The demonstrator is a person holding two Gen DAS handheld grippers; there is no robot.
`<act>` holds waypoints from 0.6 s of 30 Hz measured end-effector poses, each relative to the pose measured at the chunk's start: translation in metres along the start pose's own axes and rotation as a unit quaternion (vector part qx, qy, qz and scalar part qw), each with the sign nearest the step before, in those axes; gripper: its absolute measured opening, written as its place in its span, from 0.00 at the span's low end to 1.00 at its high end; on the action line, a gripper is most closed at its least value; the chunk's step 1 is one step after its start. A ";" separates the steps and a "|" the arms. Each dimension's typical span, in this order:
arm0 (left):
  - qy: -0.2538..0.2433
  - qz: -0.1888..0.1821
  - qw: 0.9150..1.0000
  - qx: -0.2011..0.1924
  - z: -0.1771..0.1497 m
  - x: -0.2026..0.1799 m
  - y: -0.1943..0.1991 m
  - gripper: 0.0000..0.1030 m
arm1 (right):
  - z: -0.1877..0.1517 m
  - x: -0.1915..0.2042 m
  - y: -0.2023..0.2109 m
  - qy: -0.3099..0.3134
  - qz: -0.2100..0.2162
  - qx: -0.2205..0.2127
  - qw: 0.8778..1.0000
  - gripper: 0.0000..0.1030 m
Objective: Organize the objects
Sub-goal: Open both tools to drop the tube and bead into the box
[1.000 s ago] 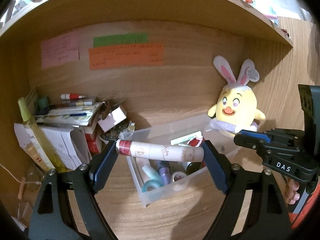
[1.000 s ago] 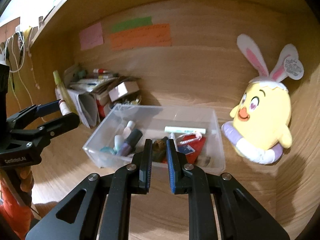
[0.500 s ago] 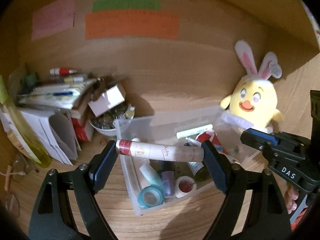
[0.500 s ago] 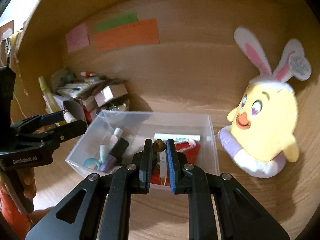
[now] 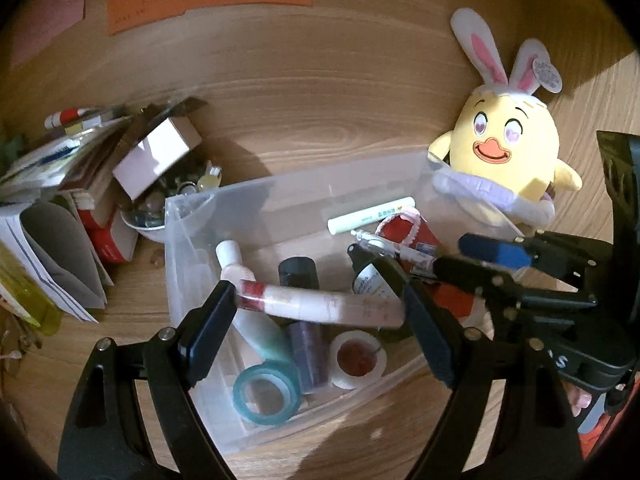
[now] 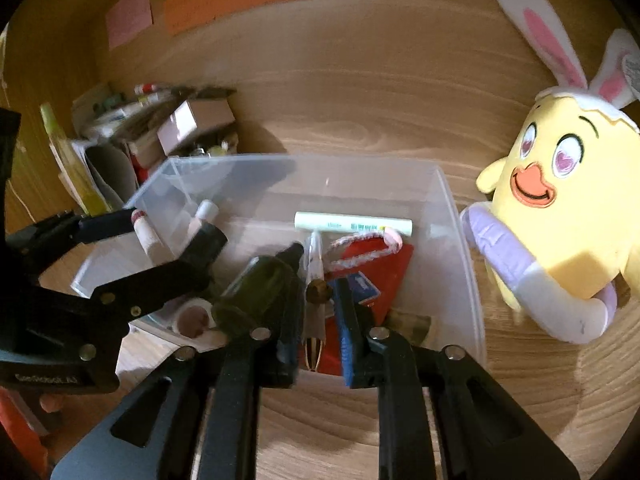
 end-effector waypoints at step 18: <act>0.014 -0.001 0.999 -0.048 0.006 0.014 0.049 0.89 | 0.008 0.017 0.045 0.015 -0.005 -0.032 0.999 0.38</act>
Point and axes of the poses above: each gripper's, at about its wrist camera, not at the fingertips, and y roughly against the way its jaws point, x to its left, z to its top, the point moved 7 cm from there along -y, roughly the way its jaws point, and after that the axes turned 14 degrees about z, right-handed, at the moved point
